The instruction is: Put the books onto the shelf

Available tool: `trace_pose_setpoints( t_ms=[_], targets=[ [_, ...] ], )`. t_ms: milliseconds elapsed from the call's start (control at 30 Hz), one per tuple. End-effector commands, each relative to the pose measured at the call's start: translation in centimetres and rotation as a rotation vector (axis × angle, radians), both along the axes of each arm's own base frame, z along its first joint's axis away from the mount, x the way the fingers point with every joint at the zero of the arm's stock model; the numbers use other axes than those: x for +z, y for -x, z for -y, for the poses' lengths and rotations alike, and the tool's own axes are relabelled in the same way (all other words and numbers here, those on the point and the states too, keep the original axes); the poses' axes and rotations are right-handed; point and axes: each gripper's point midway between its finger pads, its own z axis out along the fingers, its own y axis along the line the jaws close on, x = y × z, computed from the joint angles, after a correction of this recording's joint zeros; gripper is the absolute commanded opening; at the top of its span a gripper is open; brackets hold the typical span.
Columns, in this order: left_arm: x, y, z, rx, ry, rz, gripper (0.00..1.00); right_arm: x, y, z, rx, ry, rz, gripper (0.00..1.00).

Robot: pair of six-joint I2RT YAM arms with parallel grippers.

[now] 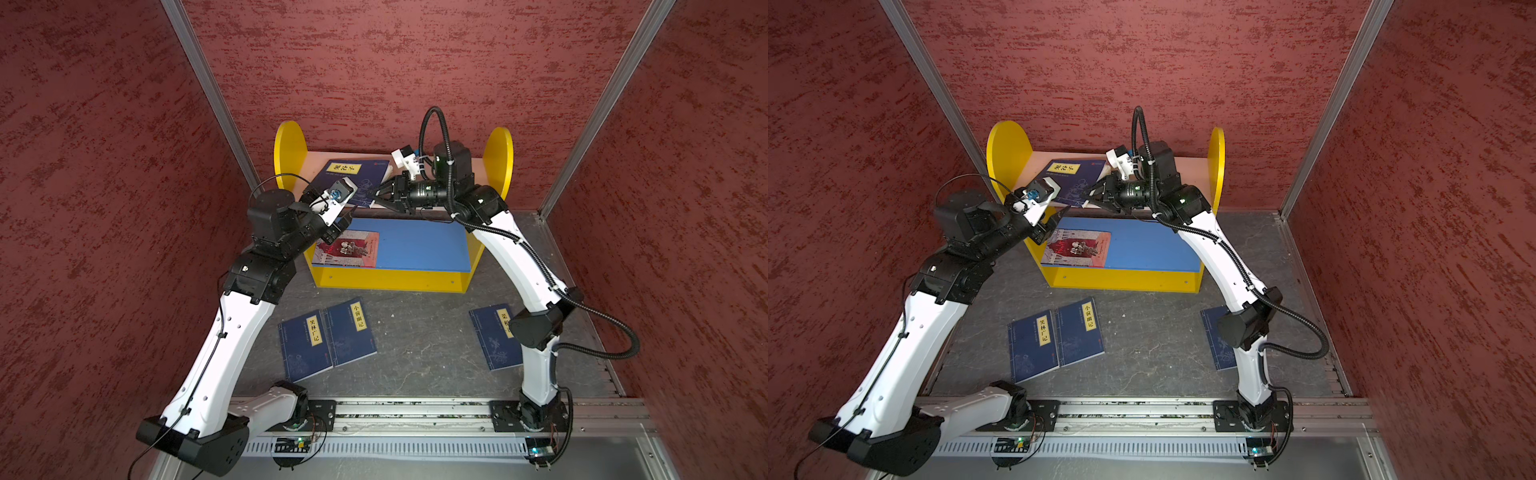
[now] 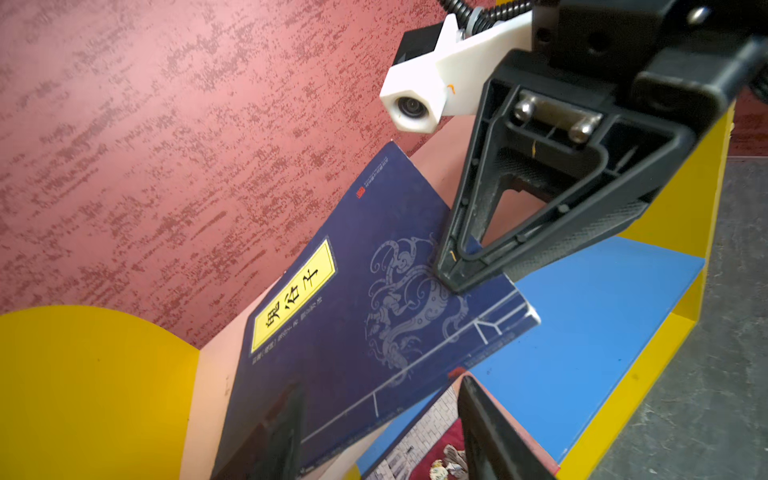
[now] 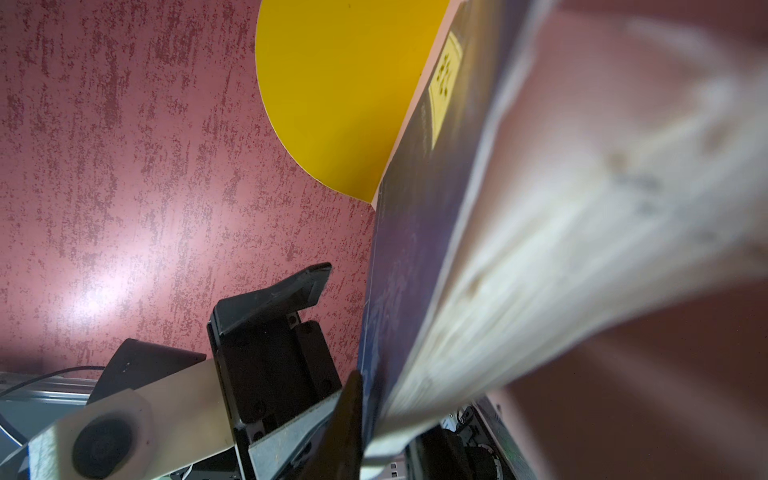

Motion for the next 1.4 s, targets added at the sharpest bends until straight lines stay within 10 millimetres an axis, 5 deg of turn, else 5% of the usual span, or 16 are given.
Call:
trace_pose_setpoints(
  t_ms=[0,600,1133,1233,1367],
  targets=[
    [1.3,-0.2,0.4,-0.001,-0.075,0.124,0.59,2.3,0.5,0.2,0.03,-0.053,0.058,0.19],
    [1.1,-1.0,1.6,-0.007,-0.256,0.296,0.48,2.0,0.7,0.2,0.044,-0.05,0.045,0.19],
    [-0.7,-1.2,2.2,-0.024,-0.372,0.335,0.1,1.7,0.9,0.0,0.069,-0.049,0.037,0.22],
    [-0.8,-1.1,2.1,-0.017,-0.385,0.333,0.0,1.6,0.8,0.0,0.063,-0.048,0.039,0.29],
    [-1.3,-1.2,1.9,0.0,-0.41,0.315,0.0,1.4,0.2,0.6,0.001,-0.017,0.052,0.47]
  ],
)
